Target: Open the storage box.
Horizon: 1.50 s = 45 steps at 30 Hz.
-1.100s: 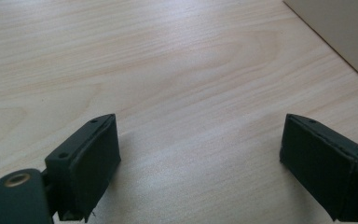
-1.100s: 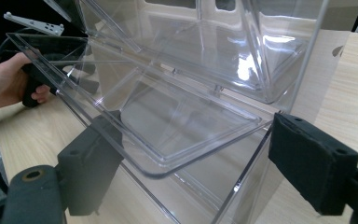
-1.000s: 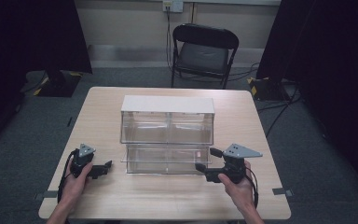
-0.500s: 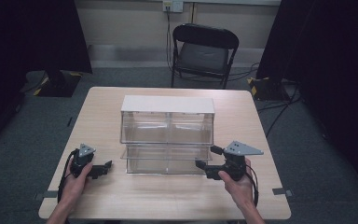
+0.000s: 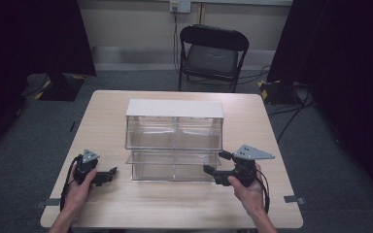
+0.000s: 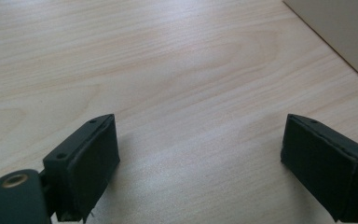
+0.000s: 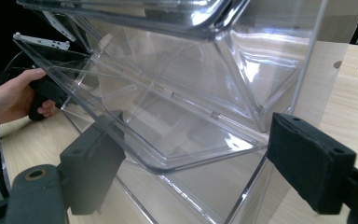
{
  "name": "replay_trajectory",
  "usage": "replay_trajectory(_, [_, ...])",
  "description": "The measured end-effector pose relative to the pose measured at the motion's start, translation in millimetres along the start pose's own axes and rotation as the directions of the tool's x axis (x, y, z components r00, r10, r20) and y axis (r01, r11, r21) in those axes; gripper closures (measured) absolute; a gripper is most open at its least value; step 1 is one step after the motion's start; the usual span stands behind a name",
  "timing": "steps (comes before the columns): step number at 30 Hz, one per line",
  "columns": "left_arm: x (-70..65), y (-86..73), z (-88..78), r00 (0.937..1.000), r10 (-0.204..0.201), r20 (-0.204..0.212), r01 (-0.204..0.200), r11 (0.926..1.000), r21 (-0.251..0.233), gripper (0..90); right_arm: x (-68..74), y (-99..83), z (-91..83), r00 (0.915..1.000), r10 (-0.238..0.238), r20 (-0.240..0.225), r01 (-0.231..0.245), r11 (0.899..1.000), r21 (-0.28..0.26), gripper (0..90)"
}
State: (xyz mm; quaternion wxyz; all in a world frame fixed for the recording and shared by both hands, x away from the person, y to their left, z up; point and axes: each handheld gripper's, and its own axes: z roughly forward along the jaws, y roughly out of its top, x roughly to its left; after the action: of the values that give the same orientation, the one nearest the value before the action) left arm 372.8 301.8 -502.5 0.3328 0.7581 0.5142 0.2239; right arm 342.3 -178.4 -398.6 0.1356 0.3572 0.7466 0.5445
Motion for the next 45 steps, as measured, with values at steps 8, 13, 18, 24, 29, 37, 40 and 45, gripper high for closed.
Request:
replay_trajectory(8, [0.0, 0.0, 0.0, 1.0000, 0.000, 0.001, 0.000, 1.0000, 0.000, 10.6, -0.2, 4.9, 1.0, 1.0000, -0.006, 0.000, 0.006, 1.000, -0.002, 18.3])
replay_trajectory(13, [0.0, 0.0, 0.0, 1.0000, 0.000, 0.000, 0.000, 1.0000, 0.000, 10.6, -0.8, 7.9, 0.9, 1.0000, -0.003, -0.002, 0.003, 1.000, -0.016, 18.5])
replay_trajectory(18, [0.0, 0.0, 0.0, 1.0000, 0.000, 0.001, 0.000, 1.0000, 0.000, 10.6, -0.9, 10.6, 0.3, 0.9999, -0.010, -0.002, 0.010, 1.000, -0.011, 18.5])
replay_trajectory(24, [0.0, 0.0, 0.0, 1.0000, -0.001, 0.000, 0.001, 1.0000, 0.000, 10.6, -1.3, 12.2, 0.3, 0.9999, -0.012, -0.001, 0.012, 1.000, -0.015, 18.5])
replay_trajectory(29, [0.0, 0.0, 0.0, 1.0000, 0.000, 0.000, 0.000, 1.0000, 0.000, 10.6, -2.6, 15.3, -1.6, 0.9998, -0.017, 0.007, 0.017, 1.000, -0.018, 18.5])
replay_trajectory(37, [0.0, 0.0, 0.0, 1.0000, 0.000, 0.000, 0.000, 1.0000, 0.000, 10.6, -2.7, 16.1, -1.5, 0.9998, -0.017, 0.004, 0.017, 1.000, -0.014, 18.3])
replay_trajectory(40, [0.0, 0.0, 0.0, 1.0000, 0.000, 0.000, 0.000, 1.0000, 0.000, 10.6, -3.5, 16.8, -1.9, 0.9999, -0.016, 0.003, 0.016, 1.000, -0.018, 18.1])
replay_trajectory(45, [0.0, 0.0, 0.0, 1.0000, 0.000, 0.000, 0.000, 1.0000, 0.000, 10.6, -4.2, 17.3, -1.2, 0.9999, -0.010, -0.003, 0.010, 1.000, -0.021, 18.2])
